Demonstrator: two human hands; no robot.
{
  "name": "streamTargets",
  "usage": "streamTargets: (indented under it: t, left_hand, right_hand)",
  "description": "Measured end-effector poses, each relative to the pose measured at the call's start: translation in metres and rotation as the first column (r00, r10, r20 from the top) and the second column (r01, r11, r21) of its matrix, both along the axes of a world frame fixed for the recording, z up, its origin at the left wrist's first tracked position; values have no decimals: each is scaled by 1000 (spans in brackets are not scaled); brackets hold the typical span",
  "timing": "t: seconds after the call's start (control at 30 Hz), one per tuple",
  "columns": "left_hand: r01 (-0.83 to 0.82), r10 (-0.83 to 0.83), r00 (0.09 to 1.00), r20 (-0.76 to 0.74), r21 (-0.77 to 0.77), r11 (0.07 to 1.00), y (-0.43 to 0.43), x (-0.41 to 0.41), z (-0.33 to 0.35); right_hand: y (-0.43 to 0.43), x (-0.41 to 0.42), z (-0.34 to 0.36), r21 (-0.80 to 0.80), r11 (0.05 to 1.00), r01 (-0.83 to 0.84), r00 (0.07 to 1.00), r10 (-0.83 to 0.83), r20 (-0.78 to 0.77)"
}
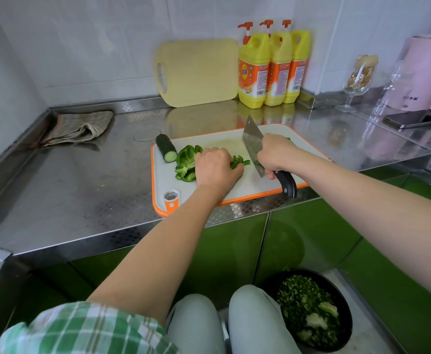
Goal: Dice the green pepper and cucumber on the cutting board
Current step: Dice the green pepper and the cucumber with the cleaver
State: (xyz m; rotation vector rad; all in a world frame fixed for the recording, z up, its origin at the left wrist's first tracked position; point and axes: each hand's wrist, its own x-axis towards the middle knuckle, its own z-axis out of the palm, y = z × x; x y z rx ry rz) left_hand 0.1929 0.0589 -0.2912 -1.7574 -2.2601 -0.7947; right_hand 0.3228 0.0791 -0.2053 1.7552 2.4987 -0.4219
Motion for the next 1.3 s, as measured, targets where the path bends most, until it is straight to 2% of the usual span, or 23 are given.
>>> streamTargets:
  t: [0.13,0.27,0.47,0.6,0.77,1.0,1.3]
  left_hand:
    - [9,-9,1000,8,-9,1000,1,-1,0]
    - [13,-12,1000,11,-14,1000,1,-1,0]
    - [43,-42,999,22,-21,999,2,-3,0]
    - [87,-87,996,10,-39,995,1,-6,0]
    - [108,-107,994,12,-63,992,1,-6,1]
    - [106,-106,994,5,-68,992,-1,-6,2]
    - [97,-96,995,15,-91,991,-1,-5,3]
  right_hand:
    - [-2,11,6,-3,1000,-8,991,7,-130]
    - [-5,10,5,-34,998,-57,994,54,-92]
    - [3,7,-8,-42,999,-33,997,30,-75]
    - [18,13,-13,26,1000,-15,987,19,-162]
    - [23,25,-5,87,986,-141,951,159,-265]
    - [19,19,-7,94,975,-202,977,208,-56]
    - [20,4,-13,95,981,-172,985,168,48]
